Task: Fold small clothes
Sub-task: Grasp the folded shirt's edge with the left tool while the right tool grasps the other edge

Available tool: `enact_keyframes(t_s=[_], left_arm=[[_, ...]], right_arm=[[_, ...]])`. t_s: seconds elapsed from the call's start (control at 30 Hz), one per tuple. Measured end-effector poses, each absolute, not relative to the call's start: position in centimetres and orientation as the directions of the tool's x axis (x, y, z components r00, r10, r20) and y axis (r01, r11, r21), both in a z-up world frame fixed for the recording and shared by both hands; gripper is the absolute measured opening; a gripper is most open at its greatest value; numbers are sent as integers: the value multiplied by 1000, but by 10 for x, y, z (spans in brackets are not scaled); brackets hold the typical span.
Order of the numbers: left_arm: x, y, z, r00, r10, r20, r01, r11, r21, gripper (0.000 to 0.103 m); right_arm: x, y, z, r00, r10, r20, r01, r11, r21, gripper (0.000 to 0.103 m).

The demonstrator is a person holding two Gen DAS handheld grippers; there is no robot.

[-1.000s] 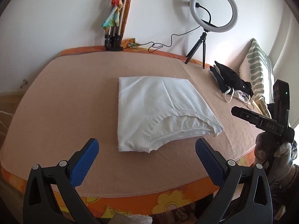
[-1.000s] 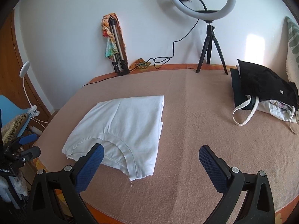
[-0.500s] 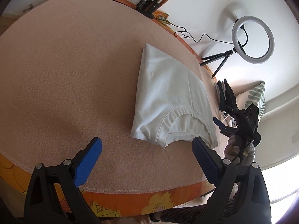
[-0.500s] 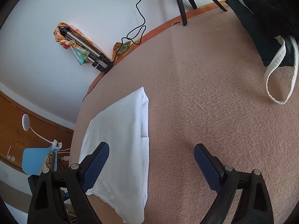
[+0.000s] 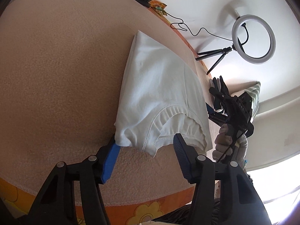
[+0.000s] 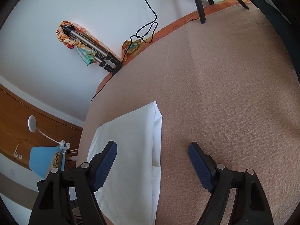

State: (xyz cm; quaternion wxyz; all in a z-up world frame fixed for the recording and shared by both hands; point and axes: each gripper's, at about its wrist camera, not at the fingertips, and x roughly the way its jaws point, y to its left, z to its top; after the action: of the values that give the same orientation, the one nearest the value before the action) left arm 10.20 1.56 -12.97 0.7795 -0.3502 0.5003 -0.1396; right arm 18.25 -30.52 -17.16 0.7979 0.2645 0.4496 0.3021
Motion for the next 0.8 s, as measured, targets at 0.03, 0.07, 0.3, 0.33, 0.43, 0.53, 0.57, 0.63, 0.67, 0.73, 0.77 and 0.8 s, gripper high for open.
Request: enact_keyframes(t_s=[0.03, 0.07, 0.3, 0.33, 0.43, 0.53, 0.57, 0.63, 0.67, 0.73, 0.77, 0.8], left_arm=[[103, 14, -131, 453, -576, -680, -129, 712, -690, 44], [105, 12, -133, 446, -586, -677, -129, 706, -696, 37], [116, 9, -136, 455, -598, -659, -144, 681, -718, 30], [117, 9, -137, 457, -599, -657, -145, 679, -720, 29], [122, 6, -136, 460, -592, -662, -134, 691, -710, 27], [125, 6, -137, 464, -587, -664, -134, 694, -707, 22], [125, 5, -137, 464, -586, -664, -136, 694, -707, 20], [127, 3, -138, 464, -581, -669, -134, 701, -701, 19], [129, 2, -137, 464, -576, -673, -128, 709, -694, 15], [130, -2, -137, 465, -564, -683, -113, 727, -677, 12], [131, -4, -136, 470, -555, -687, -103, 738, -667, 11], [131, -6, -135, 474, -547, -690, -95, 747, -658, 10]], right_arm=[[184, -303, -172, 407, 727, -553, -252, 671, 697, 76], [185, -300, -173, 400, 735, -548, -259, 664, 702, 74], [192, -283, -175, 364, 773, -519, -300, 625, 721, 65], [193, -282, -175, 364, 775, -517, -301, 623, 722, 64], [196, -281, -175, 370, 778, -508, -296, 617, 729, 64], [198, -278, -178, 356, 794, -493, -289, 595, 750, 57], [199, -276, -179, 354, 796, -491, -291, 593, 751, 56], [200, -270, -177, 346, 788, -508, -301, 607, 736, 50], [200, -266, -177, 340, 785, -518, -307, 614, 727, 45], [200, -260, -176, 343, 770, -538, -314, 634, 707, 39], [200, -257, -175, 345, 759, -552, -316, 648, 693, 33], [200, -255, -174, 346, 752, -562, -319, 657, 683, 27]])
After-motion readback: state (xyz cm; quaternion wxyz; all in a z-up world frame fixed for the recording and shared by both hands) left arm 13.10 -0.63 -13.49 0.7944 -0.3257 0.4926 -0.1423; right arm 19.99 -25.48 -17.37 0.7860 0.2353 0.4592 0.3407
